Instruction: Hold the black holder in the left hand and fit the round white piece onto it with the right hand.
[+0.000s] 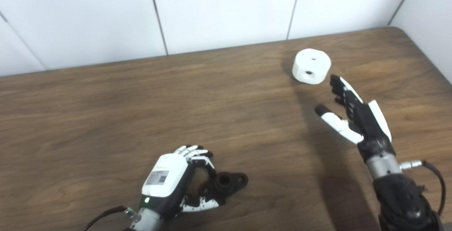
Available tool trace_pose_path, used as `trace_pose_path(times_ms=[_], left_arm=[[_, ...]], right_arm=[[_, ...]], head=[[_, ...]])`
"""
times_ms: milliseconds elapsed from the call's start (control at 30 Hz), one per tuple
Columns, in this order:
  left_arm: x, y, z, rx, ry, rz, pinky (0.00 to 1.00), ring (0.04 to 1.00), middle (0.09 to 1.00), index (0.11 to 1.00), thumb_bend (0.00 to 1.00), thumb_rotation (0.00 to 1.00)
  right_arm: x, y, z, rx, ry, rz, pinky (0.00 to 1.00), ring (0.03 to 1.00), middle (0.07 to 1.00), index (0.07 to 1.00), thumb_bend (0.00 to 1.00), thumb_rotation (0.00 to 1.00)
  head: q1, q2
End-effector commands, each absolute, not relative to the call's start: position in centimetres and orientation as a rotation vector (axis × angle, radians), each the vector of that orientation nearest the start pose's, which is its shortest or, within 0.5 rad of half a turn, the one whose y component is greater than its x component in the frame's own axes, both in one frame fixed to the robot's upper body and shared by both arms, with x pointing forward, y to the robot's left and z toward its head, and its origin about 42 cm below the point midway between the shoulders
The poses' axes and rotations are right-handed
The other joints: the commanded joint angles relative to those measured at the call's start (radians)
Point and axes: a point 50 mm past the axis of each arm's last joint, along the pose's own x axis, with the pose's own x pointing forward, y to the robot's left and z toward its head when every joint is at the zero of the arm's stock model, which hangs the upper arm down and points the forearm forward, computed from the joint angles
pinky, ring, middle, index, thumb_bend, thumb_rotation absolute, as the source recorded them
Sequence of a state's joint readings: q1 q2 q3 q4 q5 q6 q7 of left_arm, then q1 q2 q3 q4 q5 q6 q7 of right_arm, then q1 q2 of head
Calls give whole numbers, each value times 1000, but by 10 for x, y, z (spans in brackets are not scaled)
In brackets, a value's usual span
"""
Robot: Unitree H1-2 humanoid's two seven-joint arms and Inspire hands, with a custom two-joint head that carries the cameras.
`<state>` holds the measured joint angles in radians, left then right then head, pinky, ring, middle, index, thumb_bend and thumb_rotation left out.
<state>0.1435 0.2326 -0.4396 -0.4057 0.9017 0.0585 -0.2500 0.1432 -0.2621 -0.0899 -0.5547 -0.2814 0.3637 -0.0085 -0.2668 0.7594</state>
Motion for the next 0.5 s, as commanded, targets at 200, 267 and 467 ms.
trace_pose_path(times_ms=[200, 267, 467], left_arm=[[192, 179, 124, 1065, -112, -582, 888, 862, 795, 487, 518, 45], [192, 182, 123, 1068, -112, -583, 884, 860, 794, 487, 518, 45], [191, 189, 123, 1067, -113, -588, 882, 859, 793, 487, 518, 45]], right_arm=[[249, -309, 243, -749, -152, -228, 926, 964, 984, 973, 653, 688], [256, -312, 248, -792, -150, -231, 949, 986, 997, 985, 668, 698], [288, -325, 265, -899, -161, -259, 1000, 1000, 998, 985, 694, 589]], head=[[-80, -18], [-94, -20], [-134, -27]])
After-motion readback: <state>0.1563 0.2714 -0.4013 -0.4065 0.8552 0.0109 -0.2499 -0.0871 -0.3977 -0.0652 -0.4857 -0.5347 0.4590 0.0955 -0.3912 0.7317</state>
